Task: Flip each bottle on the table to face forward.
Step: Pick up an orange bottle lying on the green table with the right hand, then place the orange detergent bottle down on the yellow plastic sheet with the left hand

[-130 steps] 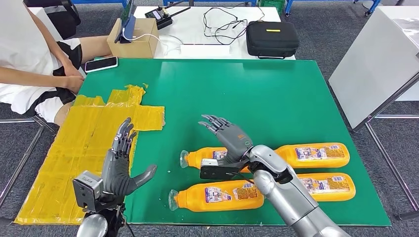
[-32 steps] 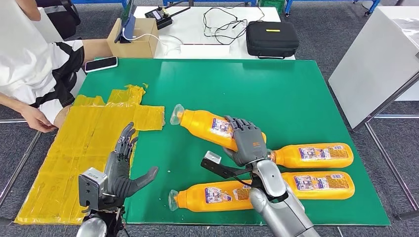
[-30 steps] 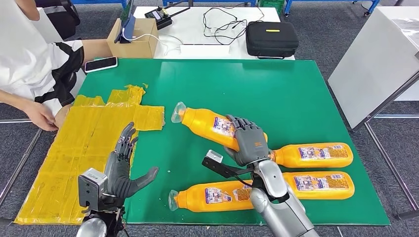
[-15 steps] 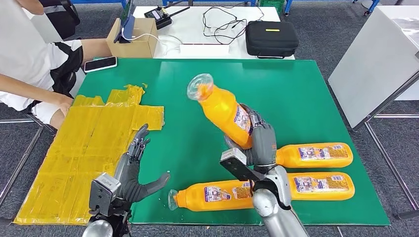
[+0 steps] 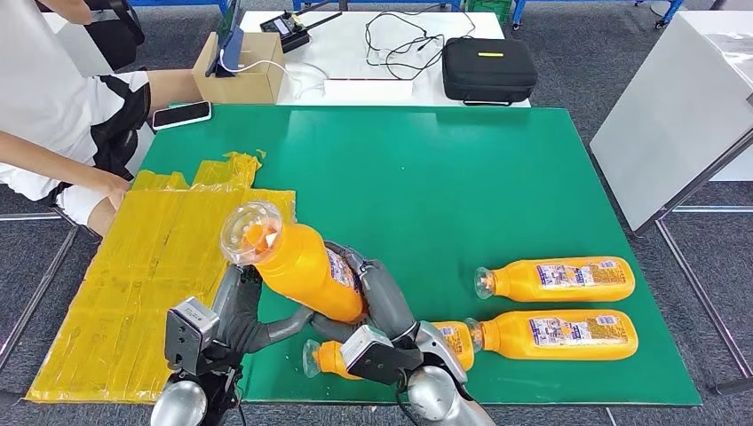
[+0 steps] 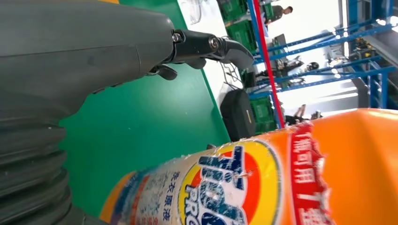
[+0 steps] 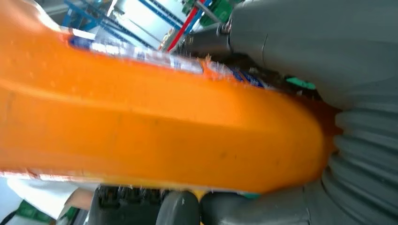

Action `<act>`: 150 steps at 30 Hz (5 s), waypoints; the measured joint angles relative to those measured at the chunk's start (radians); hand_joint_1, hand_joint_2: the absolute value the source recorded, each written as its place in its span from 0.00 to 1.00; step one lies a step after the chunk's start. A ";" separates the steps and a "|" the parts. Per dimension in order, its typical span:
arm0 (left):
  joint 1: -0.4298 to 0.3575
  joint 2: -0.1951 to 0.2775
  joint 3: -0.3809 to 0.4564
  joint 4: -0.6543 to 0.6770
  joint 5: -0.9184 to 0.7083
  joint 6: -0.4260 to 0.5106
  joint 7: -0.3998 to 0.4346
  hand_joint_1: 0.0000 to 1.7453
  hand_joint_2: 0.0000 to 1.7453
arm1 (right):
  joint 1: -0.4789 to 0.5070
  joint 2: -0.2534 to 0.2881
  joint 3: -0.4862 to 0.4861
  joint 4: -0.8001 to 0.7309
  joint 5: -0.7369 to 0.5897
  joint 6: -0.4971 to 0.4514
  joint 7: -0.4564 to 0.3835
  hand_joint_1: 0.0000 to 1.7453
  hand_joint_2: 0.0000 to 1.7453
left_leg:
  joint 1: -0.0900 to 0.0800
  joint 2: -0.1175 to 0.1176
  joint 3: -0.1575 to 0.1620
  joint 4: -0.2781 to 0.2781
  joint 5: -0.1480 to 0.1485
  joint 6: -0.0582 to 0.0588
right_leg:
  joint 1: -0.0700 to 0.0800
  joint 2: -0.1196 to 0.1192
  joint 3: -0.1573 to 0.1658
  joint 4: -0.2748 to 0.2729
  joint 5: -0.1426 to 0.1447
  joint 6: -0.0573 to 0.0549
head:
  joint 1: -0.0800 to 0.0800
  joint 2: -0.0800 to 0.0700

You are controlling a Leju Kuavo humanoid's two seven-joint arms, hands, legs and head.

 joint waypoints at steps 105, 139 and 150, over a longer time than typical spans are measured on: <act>-0.198 0.286 0.232 0.219 -1.151 0.140 0.512 1.00 1.00 | 0.160 -0.068 -0.123 -0.396 0.118 -0.263 -0.086 0.00 1.00 | 0.002 0.002 -0.002 0.000 0.003 -0.003 | 0.001 0.001 -0.003 0.000 0.002 -0.004 | 0.000 0.000; -0.323 0.151 0.203 0.639 -0.928 0.364 0.294 0.00 1.00 | 0.087 -0.092 -0.069 -0.330 0.235 -0.136 0.036 0.00 1.00 | 0.001 -0.002 -0.002 0.000 0.004 -0.003 | 0.000 -0.001 -0.001 0.001 0.003 -0.004 | 0.000 0.000; -0.313 0.112 0.253 0.589 -0.792 0.336 0.214 0.00 1.00 | 0.053 -0.196 0.011 -0.198 0.377 -0.051 0.038 0.00 1.00 | 0.001 -0.004 -0.001 0.000 0.004 -0.003 | 0.000 -0.002 -0.001 0.001 0.003 -0.004 | 0.000 0.000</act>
